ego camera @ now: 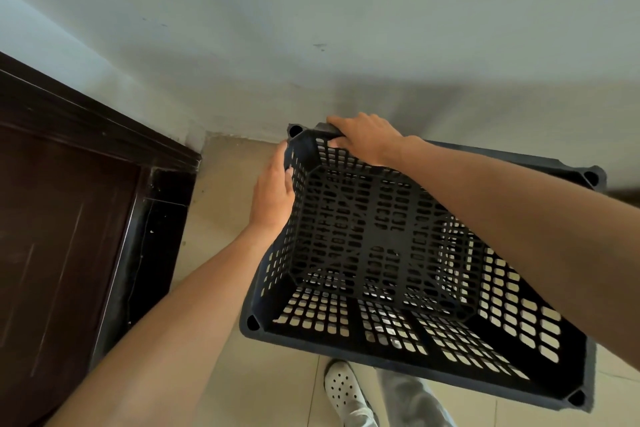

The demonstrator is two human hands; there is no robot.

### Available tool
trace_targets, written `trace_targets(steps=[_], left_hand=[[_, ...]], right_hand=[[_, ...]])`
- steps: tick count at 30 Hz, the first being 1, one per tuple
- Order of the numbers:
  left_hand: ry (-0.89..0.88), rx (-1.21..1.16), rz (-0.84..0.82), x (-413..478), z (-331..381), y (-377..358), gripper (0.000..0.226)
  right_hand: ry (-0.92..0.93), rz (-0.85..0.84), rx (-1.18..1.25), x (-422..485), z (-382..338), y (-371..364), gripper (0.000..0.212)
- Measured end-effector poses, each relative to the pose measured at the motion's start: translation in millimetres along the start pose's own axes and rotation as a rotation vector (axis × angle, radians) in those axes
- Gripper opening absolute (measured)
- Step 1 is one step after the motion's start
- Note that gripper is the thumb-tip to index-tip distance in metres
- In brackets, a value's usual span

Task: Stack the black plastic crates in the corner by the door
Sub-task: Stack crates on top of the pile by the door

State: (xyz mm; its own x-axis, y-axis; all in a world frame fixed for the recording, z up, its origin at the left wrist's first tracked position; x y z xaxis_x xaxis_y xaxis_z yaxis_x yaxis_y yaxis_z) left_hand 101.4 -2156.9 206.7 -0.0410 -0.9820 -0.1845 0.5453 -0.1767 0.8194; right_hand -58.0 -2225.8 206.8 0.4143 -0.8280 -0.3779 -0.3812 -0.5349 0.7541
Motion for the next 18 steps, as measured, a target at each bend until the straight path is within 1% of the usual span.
trace_targets(steps=[5, 7, 10, 12, 14, 16, 18], left_hand=[[-0.019, -0.006, 0.005, 9, 4, -6, 0.051], [-0.03, 0.003, -0.008, 13, 2, -9, 0.05], [-0.06, 0.129, -0.04, 20, -1, -13, 0.05], [-0.062, 0.273, -0.084, 21, -3, -16, 0.06], [-0.062, 0.353, -0.094, 14, -4, -19, 0.077], [-0.093, 0.417, -0.044, -1, 0, -20, 0.085], [-0.132, 0.492, -0.001, -11, 0, -23, 0.088]], right_hand=[[-0.023, -0.028, 0.023, 2, 9, 0, 0.019], [-0.048, -0.032, -0.005, 4, 11, 0, 0.021], [-0.082, -0.048, -0.075, 3, 15, -2, 0.028], [-0.069, -0.049, -0.111, -2, 20, -4, 0.039], [-0.051, -0.035, -0.179, -12, 31, -3, 0.055], [-0.024, 0.017, -0.248, -25, 44, -1, 0.065], [-0.006, 0.064, -0.33, -34, 53, -6, 0.071]])
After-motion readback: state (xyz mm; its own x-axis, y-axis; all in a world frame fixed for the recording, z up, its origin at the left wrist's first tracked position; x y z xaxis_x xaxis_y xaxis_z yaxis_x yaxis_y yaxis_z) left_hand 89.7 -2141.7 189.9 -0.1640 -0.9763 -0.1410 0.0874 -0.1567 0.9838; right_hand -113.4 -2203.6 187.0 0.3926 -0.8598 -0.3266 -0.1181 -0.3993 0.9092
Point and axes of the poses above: each hand's wrist, its own x-axis towards the middle knuckle, its own y-axis out of the back of the hand, z = x × y, the point moved 8 cm from there along x, towards the middle knuckle, and after that the axes turned 7 degrees about x, right-handed, at the moved point
